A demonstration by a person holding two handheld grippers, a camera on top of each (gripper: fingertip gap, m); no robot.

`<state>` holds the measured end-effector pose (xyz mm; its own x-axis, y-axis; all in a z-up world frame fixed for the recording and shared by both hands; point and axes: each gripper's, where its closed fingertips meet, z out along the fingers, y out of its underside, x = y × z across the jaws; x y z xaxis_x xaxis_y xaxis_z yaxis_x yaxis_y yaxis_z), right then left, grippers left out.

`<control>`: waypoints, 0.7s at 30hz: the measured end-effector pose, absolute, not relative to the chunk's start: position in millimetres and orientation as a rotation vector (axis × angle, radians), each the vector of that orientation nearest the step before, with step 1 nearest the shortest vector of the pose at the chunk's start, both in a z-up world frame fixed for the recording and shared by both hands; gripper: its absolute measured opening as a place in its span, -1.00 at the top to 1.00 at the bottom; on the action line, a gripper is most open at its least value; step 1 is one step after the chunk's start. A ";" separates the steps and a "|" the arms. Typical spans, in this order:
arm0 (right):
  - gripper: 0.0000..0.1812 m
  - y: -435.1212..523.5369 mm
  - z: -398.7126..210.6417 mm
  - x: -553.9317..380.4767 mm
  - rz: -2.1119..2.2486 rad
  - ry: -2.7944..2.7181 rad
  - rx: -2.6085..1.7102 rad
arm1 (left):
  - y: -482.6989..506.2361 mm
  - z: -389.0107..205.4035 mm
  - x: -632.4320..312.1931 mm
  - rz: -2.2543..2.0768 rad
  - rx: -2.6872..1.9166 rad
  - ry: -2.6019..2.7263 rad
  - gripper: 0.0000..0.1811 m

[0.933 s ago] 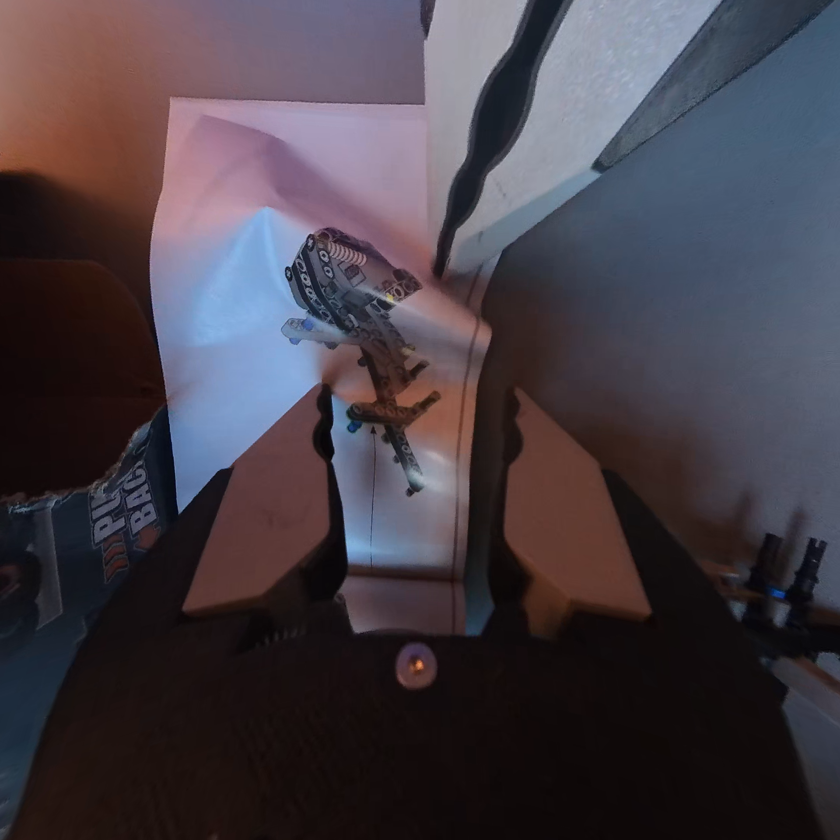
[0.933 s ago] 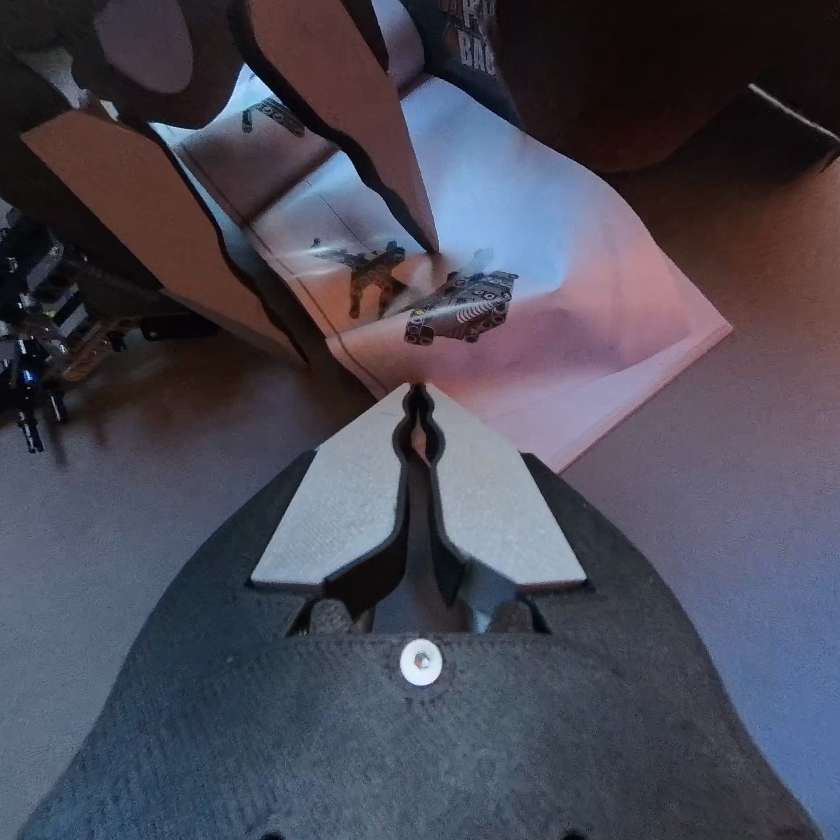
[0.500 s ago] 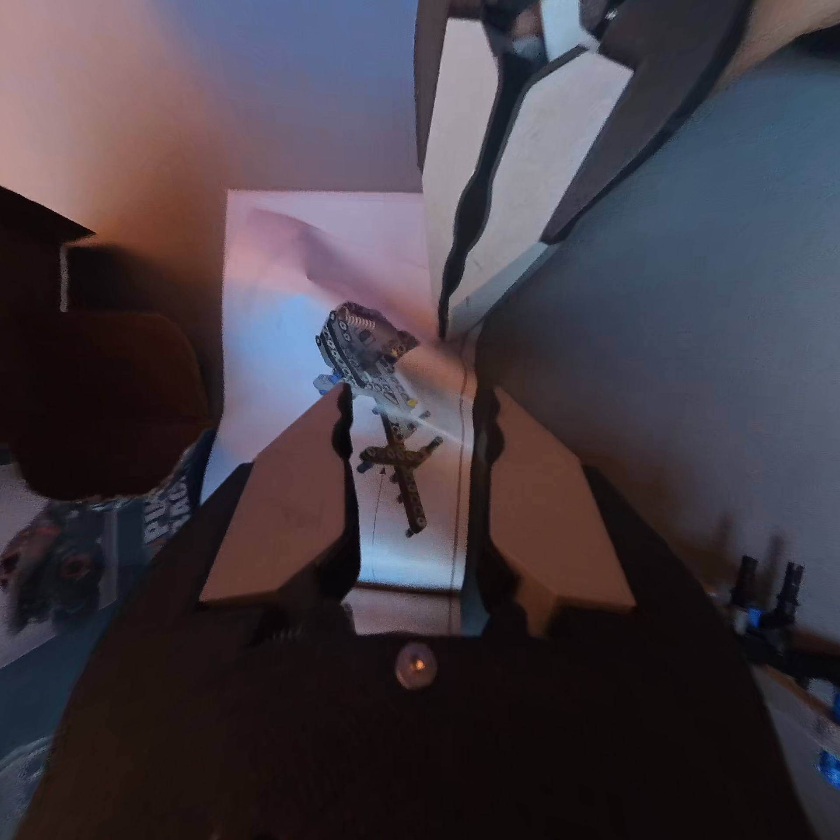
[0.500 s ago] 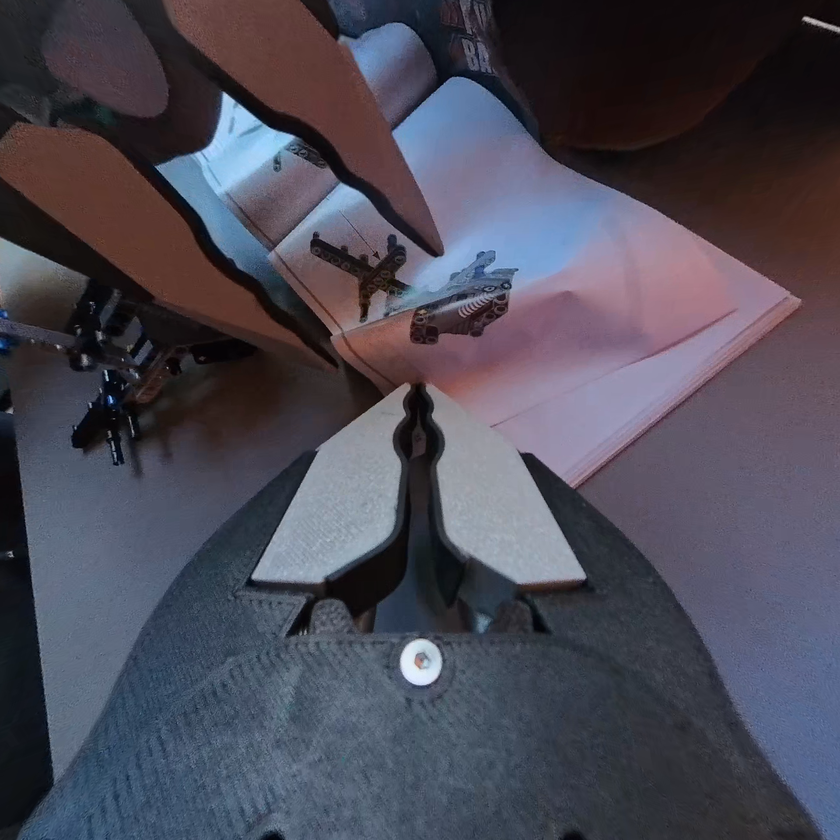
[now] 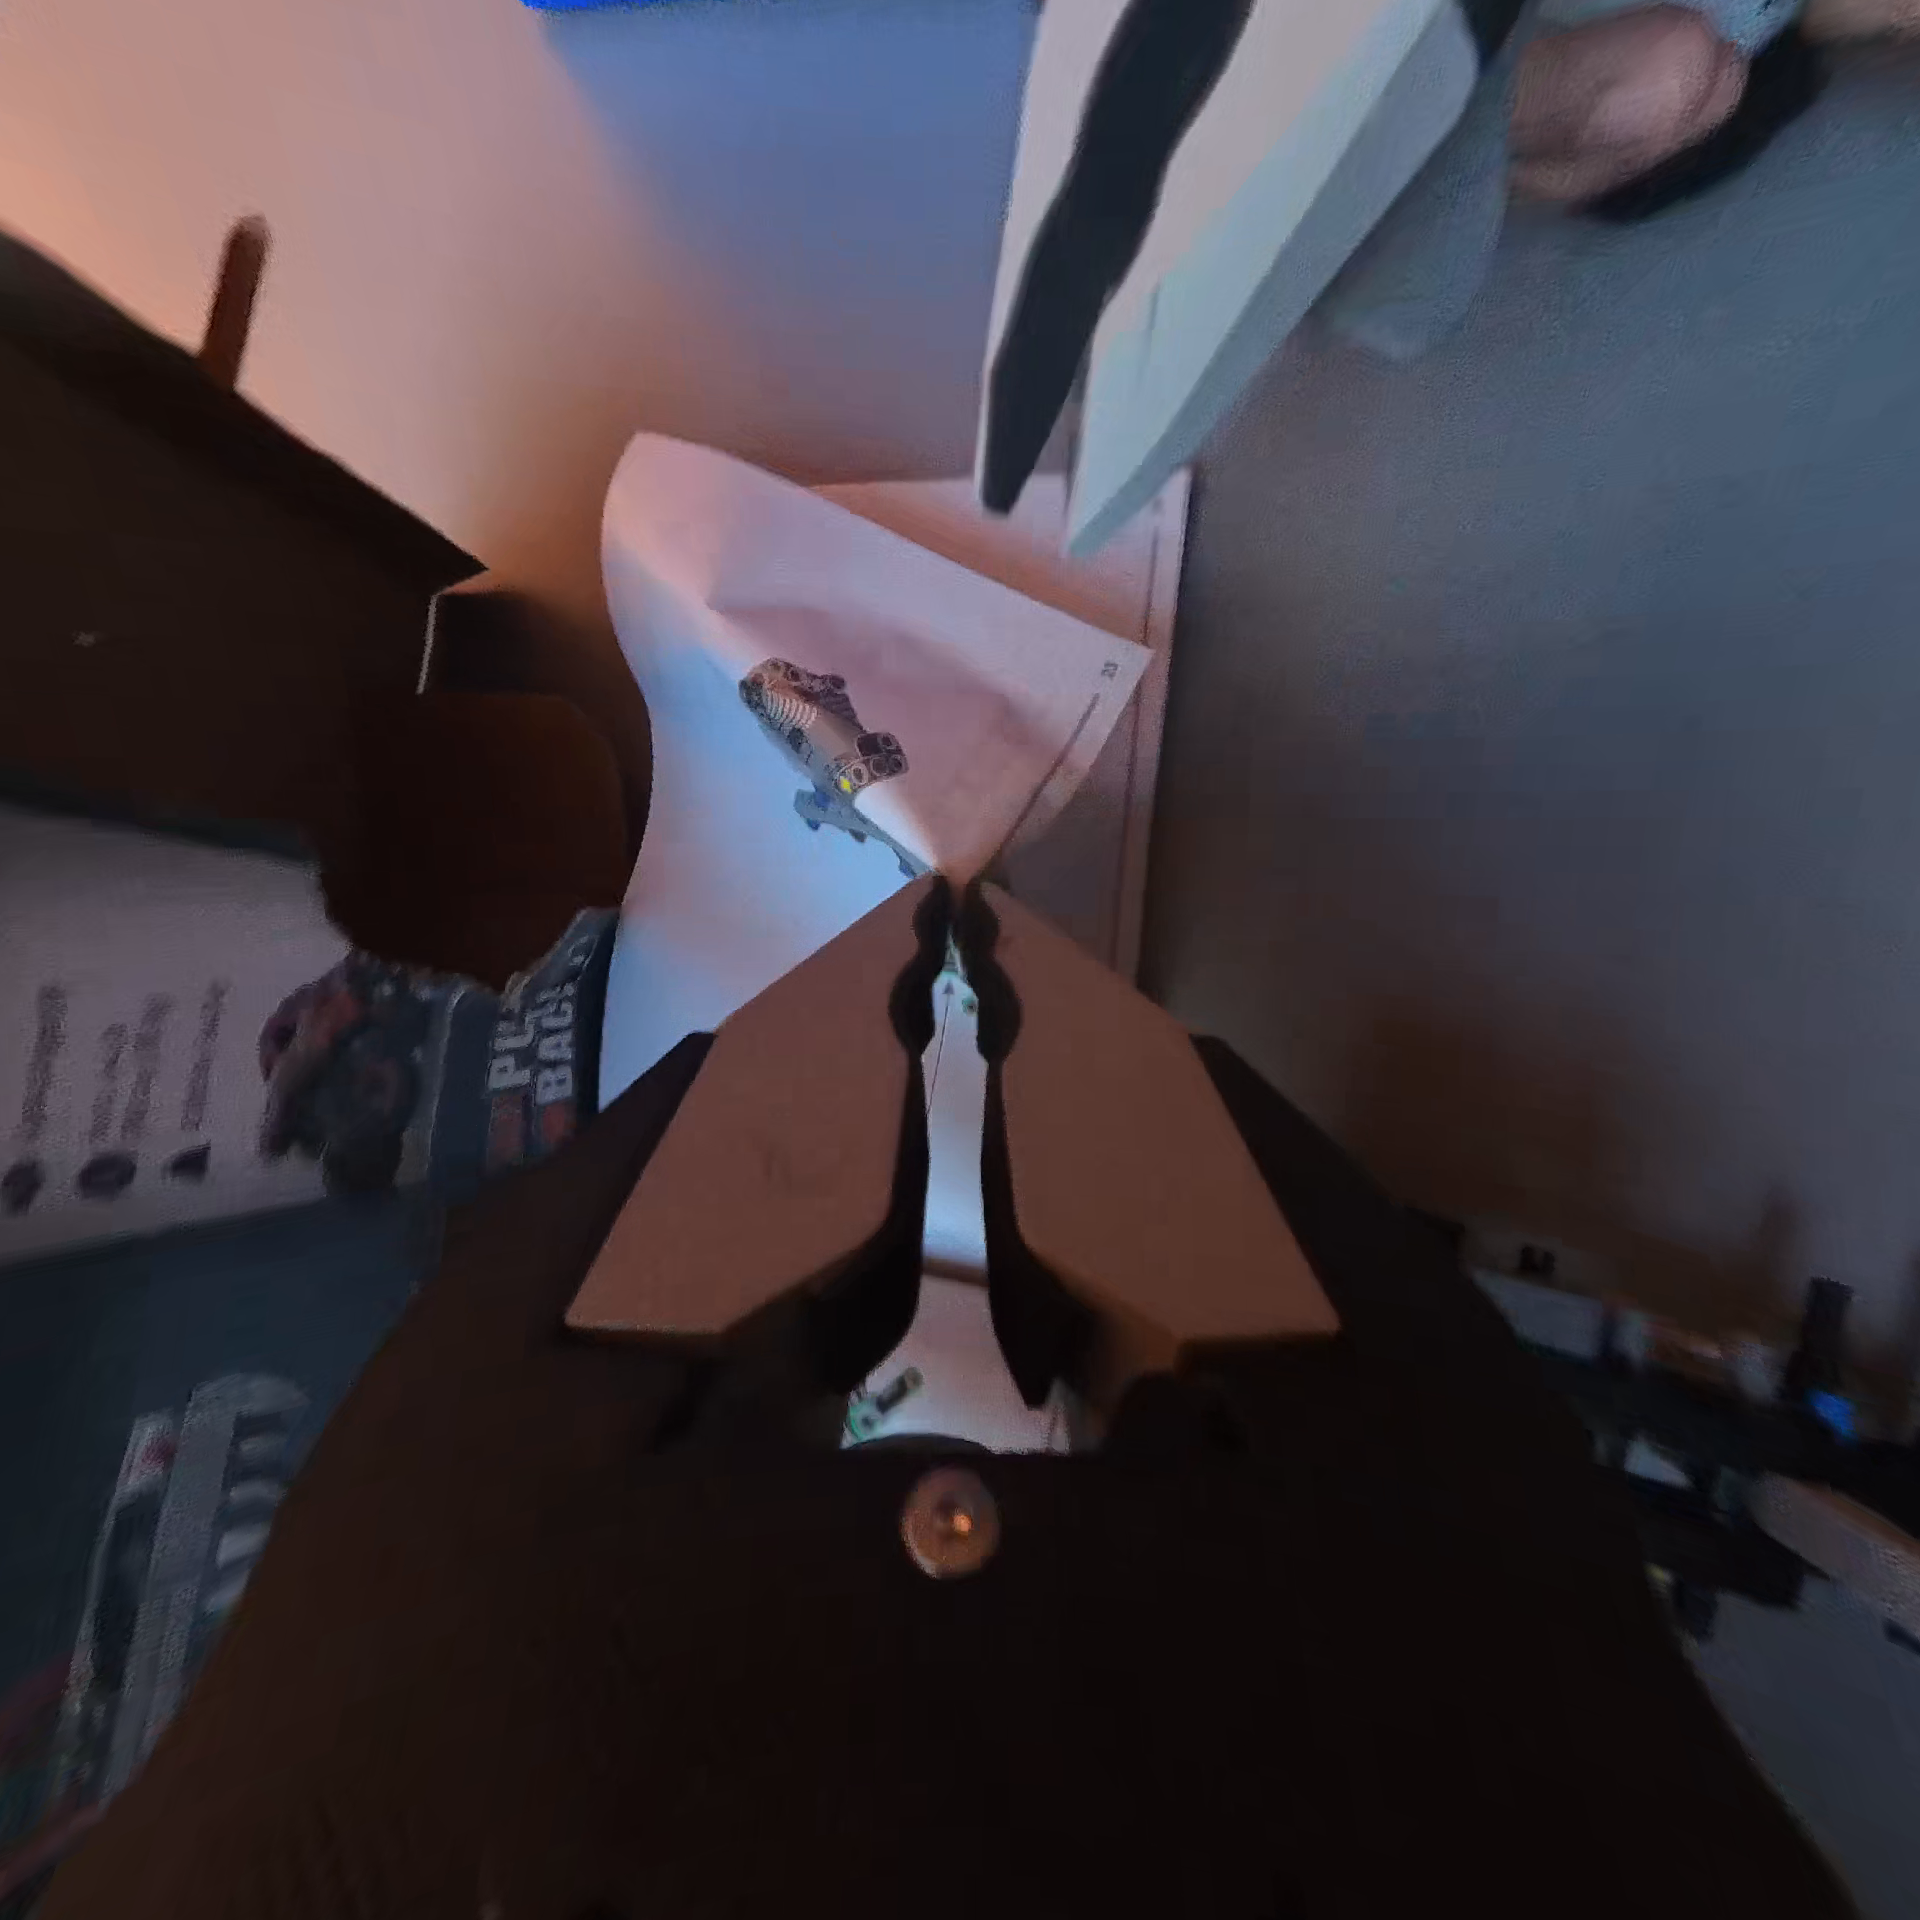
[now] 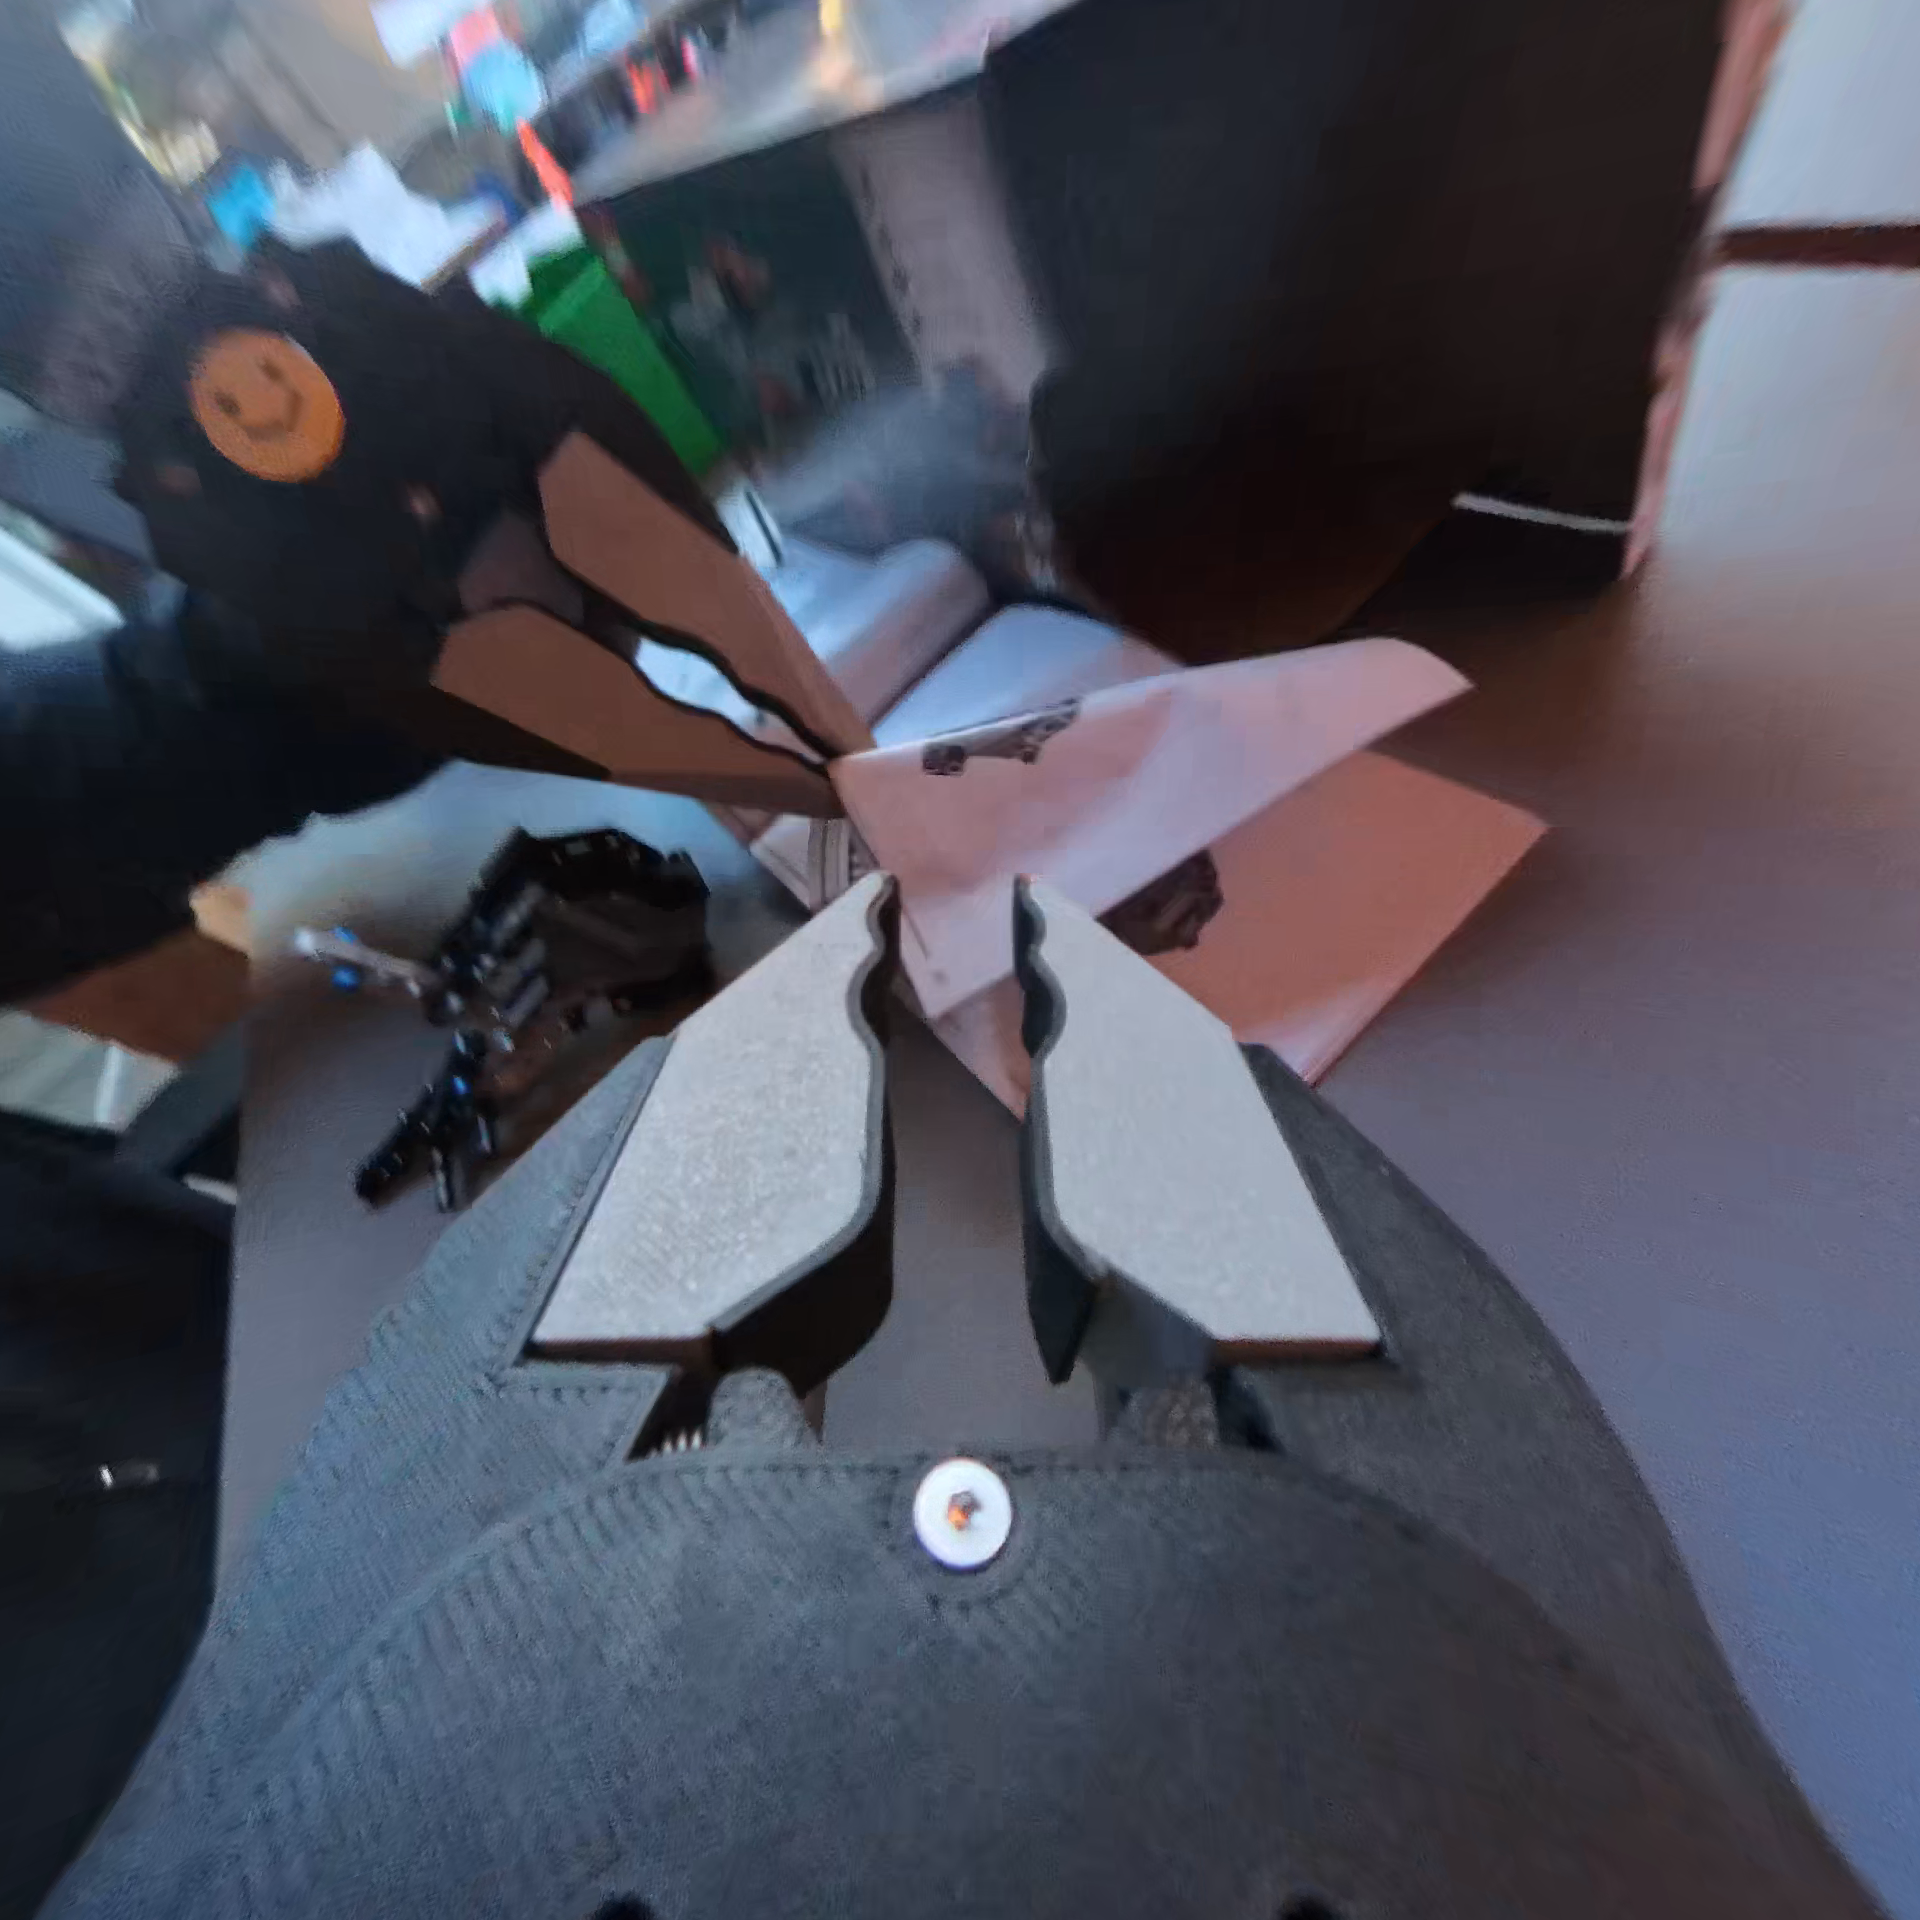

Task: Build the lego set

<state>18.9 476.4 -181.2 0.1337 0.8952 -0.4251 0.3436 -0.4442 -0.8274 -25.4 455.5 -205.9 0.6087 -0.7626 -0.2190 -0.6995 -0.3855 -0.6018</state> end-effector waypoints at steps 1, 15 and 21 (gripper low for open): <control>0.78 479.2 -174.7 22.2 1.329 -1.137 -1.853 | 453.9 -200.0 -28.7 -0.158 -2.155 1.100 1.00; 0.75 447.1 -168.9 -52.2 1.317 -1.243 -1.757 | 418.8 -153.1 -71.6 -0.280 -2.024 0.777 0.89; 0.79 397.4 -170.0 -128.7 1.203 -1.584 -1.633 | 349.1 -122.3 -102.4 -0.383 -1.986 0.535 0.57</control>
<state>-128.7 397.4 -170.0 -0.1007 0.9712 -0.2159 0.4682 -0.1452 -0.8716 -102.4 349.1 -122.3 0.8517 -0.5226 0.0385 -0.2052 -0.4002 -0.8932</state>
